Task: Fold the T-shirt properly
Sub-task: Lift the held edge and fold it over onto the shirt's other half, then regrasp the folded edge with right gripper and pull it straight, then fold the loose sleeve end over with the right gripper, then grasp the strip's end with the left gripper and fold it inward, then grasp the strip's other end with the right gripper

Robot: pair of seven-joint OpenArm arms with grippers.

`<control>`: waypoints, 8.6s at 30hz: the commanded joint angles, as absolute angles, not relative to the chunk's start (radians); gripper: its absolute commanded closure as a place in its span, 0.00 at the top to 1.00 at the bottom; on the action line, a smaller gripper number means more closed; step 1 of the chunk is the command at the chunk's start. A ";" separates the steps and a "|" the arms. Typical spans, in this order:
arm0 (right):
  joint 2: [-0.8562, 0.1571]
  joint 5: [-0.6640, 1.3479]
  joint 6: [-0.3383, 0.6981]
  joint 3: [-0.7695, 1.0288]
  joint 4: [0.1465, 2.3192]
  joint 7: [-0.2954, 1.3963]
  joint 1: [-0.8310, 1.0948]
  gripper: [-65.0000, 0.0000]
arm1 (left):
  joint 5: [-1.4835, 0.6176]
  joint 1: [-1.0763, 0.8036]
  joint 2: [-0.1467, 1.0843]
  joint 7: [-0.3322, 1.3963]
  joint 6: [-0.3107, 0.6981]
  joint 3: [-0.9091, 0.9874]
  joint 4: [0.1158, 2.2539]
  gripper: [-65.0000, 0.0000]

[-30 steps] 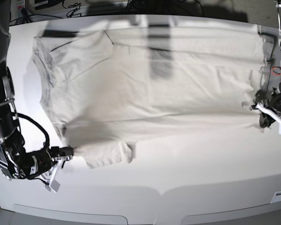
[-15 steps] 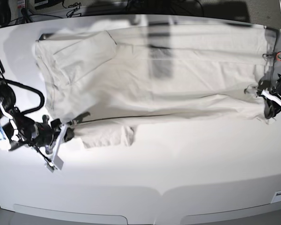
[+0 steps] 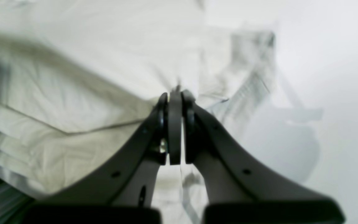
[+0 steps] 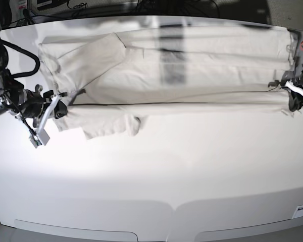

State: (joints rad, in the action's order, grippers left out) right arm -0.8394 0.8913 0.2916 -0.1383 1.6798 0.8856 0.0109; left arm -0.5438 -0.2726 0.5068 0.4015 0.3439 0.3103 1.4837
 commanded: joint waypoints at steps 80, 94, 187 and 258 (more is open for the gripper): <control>-1.034 0.237 -0.010 -0.727 1.993 0.815 -0.126 0.00 | -0.516 -0.455 0.407 0.361 0.461 0.452 1.663 0.00; -1.055 0.096 -0.099 -0.727 2.059 0.851 0.119 0.00 | -0.460 -0.571 0.399 0.385 0.461 0.543 1.721 0.00; -0.496 0.989 0.561 -0.244 1.444 0.714 -0.117 0.44 | -1.186 -0.357 0.701 0.909 0.592 0.693 1.242 0.00; -0.717 1.132 0.311 -0.243 1.515 0.994 -0.014 0.44 | -0.733 -0.385 0.385 0.742 0.546 0.322 1.813 0.60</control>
